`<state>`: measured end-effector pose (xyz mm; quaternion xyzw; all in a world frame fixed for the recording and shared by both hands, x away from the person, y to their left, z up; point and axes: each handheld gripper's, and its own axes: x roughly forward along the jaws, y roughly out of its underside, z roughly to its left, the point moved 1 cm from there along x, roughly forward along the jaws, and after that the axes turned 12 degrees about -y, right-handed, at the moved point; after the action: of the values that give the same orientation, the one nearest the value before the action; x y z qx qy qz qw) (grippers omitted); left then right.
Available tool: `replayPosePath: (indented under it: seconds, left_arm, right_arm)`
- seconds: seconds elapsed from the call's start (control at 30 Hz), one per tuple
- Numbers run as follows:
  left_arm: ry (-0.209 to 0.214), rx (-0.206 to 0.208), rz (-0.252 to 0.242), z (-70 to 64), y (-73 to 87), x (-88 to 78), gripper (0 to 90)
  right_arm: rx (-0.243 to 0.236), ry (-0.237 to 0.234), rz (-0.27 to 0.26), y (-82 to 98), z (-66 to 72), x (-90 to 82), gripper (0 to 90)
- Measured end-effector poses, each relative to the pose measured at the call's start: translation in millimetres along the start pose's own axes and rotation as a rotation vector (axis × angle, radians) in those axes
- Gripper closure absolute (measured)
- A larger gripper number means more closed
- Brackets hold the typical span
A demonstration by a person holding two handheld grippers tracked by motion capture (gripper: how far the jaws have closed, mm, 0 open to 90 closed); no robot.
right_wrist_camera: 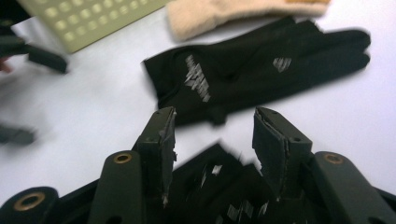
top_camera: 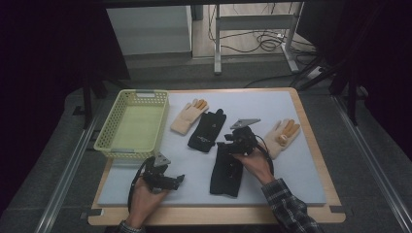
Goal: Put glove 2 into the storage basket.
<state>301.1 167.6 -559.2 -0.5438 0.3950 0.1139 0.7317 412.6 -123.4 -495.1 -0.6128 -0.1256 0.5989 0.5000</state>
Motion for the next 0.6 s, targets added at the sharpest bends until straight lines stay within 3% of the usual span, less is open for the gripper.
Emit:
replayPosePath:
  seconds: [0.13, 0.3, 0.4, 0.6]
  left_arm:
    - [0.0, 0.0, 0.0, 0.0, 0.0, 0.0, 5.0]
    - [0.0, 0.002, 0.002, 0.2, 0.0, 0.0, 5.0]
    - [0.0, 0.001, 0.001, 0.2, 0.0, 0.0, 5.0]
    - [0.001, 0.0, 0.001, 0.1, 0.0, 0.0, 5.0]
  right_arm:
    - [-0.01, 0.01, 0.002, -11.3, -8.4, 13.4, 48.3]
    - [-0.041, 0.049, 0.046, -30.5, -21.4, 37.7, 51.9]
    - [-0.034, 0.052, 0.058, -37.9, -28.1, 50.5, 52.7]
    - [-0.026, 0.062, 0.063, -45.7, -35.0, 72.6, 44.1]
